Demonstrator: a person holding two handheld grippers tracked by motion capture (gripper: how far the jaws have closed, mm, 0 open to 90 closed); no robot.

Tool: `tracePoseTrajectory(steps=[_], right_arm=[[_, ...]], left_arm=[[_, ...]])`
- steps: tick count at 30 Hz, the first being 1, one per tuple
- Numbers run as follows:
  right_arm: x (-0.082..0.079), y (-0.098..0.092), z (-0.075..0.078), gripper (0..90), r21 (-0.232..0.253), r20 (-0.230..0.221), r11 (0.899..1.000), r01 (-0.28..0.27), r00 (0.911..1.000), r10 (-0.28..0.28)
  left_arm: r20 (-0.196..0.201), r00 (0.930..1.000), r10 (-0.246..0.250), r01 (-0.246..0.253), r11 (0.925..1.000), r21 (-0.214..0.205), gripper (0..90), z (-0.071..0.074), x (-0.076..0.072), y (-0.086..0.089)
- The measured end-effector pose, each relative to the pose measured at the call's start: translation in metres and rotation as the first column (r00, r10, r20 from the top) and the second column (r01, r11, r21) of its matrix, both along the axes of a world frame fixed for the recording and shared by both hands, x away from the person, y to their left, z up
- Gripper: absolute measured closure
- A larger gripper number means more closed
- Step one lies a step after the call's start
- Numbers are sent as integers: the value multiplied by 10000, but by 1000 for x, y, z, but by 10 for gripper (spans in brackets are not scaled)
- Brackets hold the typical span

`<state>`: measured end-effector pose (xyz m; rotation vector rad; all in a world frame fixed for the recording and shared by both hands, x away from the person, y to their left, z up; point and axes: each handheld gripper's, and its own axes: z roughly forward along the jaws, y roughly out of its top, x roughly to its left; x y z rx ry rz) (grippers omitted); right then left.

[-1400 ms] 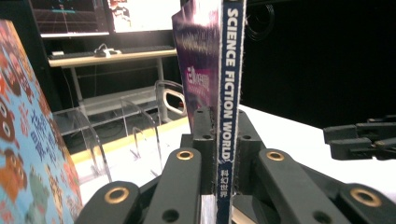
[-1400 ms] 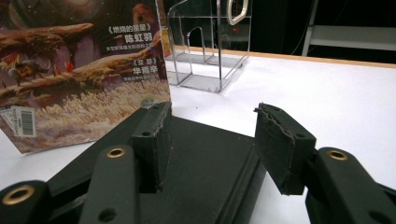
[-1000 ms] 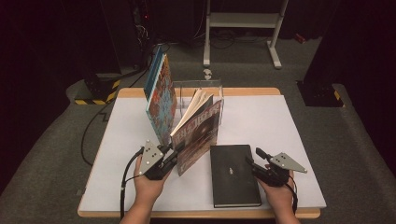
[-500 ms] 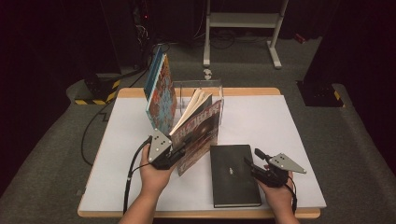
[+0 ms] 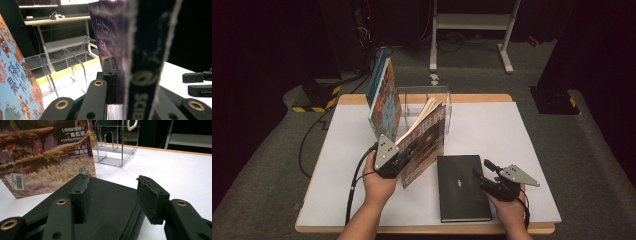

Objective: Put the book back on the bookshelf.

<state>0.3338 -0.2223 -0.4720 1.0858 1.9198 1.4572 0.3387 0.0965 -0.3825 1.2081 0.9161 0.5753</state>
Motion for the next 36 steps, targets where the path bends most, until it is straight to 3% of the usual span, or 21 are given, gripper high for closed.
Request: tracePoseTrajectory(steps=[11,20,31,36], right_arm=[[0,-2,1,457,89,25,10000,2,10000,-3],[0,-4,2,459,154,45,9999,23,10000,-24],[0,-5,2,460,228,61,9997,20,10000,-21],[0,-5,2,460,240,73,9997,-3,10000,1]], left_arm=[[-86,9994,348,-349,9993,-138,837,4,4,-3],[31,9946,1034,-1032,9942,-290,837,13,13,4],[182,9789,2033,-2027,9787,-322,837,25,27,14],[219,9682,2491,-2486,9683,-266,837,31,37,12]])
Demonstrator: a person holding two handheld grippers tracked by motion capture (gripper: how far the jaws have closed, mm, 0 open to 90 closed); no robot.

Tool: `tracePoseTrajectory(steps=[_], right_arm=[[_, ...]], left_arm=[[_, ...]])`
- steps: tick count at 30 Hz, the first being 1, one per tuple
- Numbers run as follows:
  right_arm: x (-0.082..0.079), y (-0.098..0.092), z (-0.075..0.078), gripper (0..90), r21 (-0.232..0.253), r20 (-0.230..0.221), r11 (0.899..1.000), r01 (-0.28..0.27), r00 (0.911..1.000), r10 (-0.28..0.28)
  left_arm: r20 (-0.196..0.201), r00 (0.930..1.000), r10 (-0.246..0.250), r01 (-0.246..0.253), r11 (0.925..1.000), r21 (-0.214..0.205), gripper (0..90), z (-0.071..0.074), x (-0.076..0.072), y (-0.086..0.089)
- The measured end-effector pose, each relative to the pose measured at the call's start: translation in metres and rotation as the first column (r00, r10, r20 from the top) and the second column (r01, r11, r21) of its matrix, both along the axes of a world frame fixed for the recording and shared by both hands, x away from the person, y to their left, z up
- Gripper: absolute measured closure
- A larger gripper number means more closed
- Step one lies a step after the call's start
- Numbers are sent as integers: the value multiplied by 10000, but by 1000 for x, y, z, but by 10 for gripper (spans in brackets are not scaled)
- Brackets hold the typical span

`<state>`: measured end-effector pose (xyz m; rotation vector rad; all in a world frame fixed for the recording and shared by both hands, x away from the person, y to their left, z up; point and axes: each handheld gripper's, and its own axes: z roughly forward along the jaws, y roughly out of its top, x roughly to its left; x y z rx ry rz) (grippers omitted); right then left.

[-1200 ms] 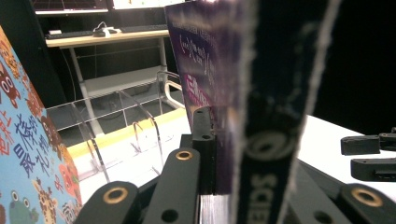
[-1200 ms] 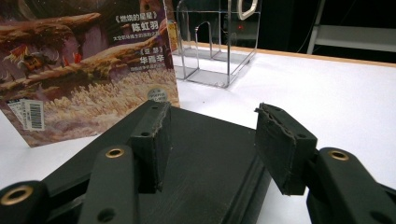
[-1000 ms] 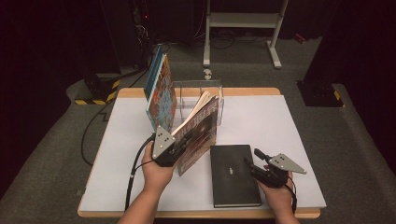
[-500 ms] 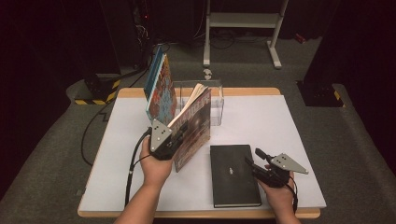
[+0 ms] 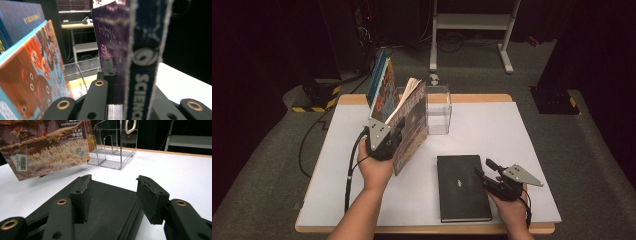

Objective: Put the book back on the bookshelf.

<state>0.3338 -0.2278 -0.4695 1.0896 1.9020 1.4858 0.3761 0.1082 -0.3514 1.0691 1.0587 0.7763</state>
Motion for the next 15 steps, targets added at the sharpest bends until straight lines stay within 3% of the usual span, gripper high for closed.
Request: tracePoseTrajectory(steps=[15], right_arm=[[0,-1,1,461,213,1,9998,24,10000,-24]], left_arm=[[-5,9952,978,-977,9945,372,836,18,42,-13]])
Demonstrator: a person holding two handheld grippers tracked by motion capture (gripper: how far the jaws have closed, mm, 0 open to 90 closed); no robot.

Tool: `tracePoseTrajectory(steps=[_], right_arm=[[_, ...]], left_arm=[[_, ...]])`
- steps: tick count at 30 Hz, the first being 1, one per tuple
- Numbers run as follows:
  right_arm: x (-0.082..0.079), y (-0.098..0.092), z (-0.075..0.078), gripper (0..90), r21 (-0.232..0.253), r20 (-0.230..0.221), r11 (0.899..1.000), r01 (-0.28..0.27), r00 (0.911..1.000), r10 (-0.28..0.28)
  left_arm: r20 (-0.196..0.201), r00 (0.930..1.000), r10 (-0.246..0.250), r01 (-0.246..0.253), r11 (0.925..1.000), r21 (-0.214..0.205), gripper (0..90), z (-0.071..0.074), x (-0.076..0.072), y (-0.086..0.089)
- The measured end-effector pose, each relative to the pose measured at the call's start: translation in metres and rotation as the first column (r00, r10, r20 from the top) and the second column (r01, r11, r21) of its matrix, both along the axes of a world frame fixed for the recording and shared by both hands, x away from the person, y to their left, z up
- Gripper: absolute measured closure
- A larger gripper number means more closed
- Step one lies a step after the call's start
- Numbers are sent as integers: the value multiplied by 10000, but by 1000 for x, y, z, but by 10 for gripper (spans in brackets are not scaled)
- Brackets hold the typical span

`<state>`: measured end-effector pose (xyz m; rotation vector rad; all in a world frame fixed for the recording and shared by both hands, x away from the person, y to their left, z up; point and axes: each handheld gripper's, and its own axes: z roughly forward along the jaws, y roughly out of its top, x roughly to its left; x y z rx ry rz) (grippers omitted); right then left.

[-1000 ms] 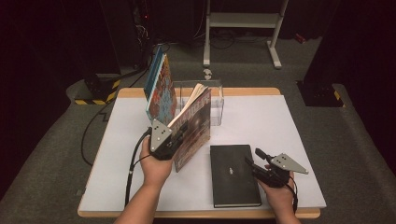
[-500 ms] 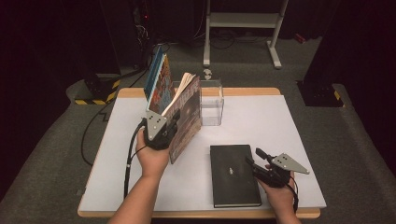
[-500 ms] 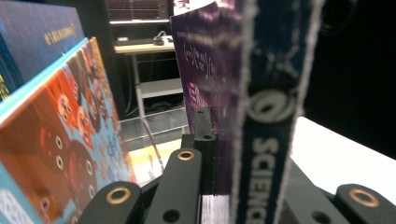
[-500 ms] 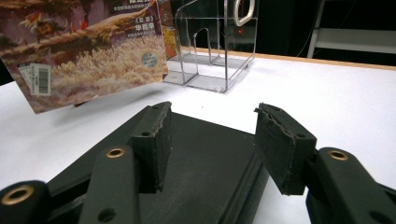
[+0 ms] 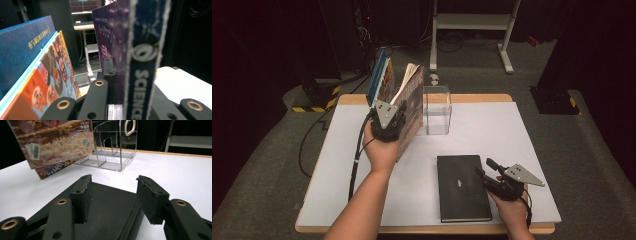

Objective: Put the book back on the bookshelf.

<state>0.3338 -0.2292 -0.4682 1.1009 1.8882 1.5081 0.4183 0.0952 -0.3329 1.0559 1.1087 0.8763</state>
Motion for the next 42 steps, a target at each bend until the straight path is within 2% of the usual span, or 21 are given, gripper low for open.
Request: tracePoseTrajectory(steps=[11,16,21,42], right_arm=[[-1,-1,1,461,28,55,10000,-3,10000,3],[-1,-1,0,461,19,45,10000,-34,10000,34],[-1,-2,0,461,60,13,10000,-28,10000,28],[-1,-2,0,461,140,-8,9998,-122,9999,123]], left_arm=[[-108,9994,315,-315,9995,15,837,-4,33,-18],[-131,9988,478,-477,9988,87,836,-7,48,-21],[-201,9979,619,-620,9981,-37,836,-9,64,-20],[-96,9928,1193,-1192,9928,83,837,-23,98,-29]])
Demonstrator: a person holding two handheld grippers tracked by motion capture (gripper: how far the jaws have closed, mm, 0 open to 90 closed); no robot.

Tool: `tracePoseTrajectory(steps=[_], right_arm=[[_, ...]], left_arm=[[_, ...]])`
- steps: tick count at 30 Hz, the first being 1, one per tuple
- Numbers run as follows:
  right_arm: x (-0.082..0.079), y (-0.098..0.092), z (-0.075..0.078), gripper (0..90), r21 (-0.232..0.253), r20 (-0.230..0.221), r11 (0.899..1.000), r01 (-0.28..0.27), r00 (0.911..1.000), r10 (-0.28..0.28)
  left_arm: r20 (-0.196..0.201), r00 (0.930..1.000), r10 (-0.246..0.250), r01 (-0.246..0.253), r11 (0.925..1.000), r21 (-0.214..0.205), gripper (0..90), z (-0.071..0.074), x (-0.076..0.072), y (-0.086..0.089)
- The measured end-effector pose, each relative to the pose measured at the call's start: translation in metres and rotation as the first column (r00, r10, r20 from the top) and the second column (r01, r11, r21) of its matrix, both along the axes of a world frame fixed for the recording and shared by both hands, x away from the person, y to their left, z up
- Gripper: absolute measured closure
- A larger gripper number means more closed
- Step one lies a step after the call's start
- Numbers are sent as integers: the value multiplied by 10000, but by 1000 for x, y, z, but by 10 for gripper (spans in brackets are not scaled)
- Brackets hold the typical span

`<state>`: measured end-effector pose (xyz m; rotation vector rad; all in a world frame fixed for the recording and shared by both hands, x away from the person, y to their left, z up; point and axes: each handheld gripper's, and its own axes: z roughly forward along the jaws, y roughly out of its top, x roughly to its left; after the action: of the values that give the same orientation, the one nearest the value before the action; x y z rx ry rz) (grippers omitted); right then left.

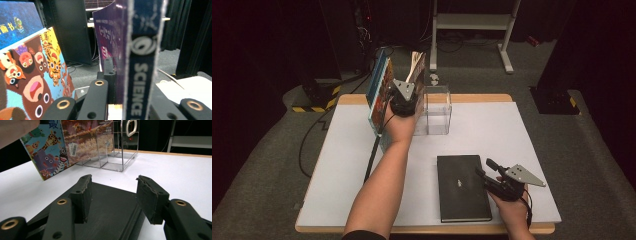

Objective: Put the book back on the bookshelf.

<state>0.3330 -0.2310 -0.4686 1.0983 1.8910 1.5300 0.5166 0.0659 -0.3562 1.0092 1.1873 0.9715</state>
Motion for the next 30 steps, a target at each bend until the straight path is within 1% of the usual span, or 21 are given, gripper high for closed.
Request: tracePoseTrajectory(steps=[5,7,14,18,20,21,23,25,30], right_arm=[[0,0,0,462,3,-17,10000,-15,10000,15],[0,0,0,464,19,-23,10000,-32,10000,32],[1,0,-1,465,40,-42,10000,-71,10000,72],[0,0,0,464,83,-26,9999,-72,10000,72],[0,0,0,464,67,-27,10000,-69,10000,70],[0,1,0,465,54,-43,9999,-86,10000,87],[0,3,-1,464,5,-57,9999,-136,9999,136],[0,4,-2,465,-22,-68,9999,-160,9998,160],[0,7,-3,465,-87,-83,9997,-244,9997,243]], left_arm=[[-31,10000,74,-74,10000,51,836,-5,6,-3],[-24,9999,103,-103,9999,135,836,-6,7,-3],[61,9998,210,-212,9995,246,836,-8,7,-4],[104,9993,372,-376,9987,358,834,-13,4,-1],[125,9988,478,-482,9984,309,833,-15,2,2],[126,9987,493,-496,9985,248,831,-15,1,3],[98,9990,437,-440,9985,311,828,-17,-2,7],[51,9990,434,-435,9989,169,824,-17,-4,9],[-61,9988,494,-492,9985,235,813,-20,-9,12]])
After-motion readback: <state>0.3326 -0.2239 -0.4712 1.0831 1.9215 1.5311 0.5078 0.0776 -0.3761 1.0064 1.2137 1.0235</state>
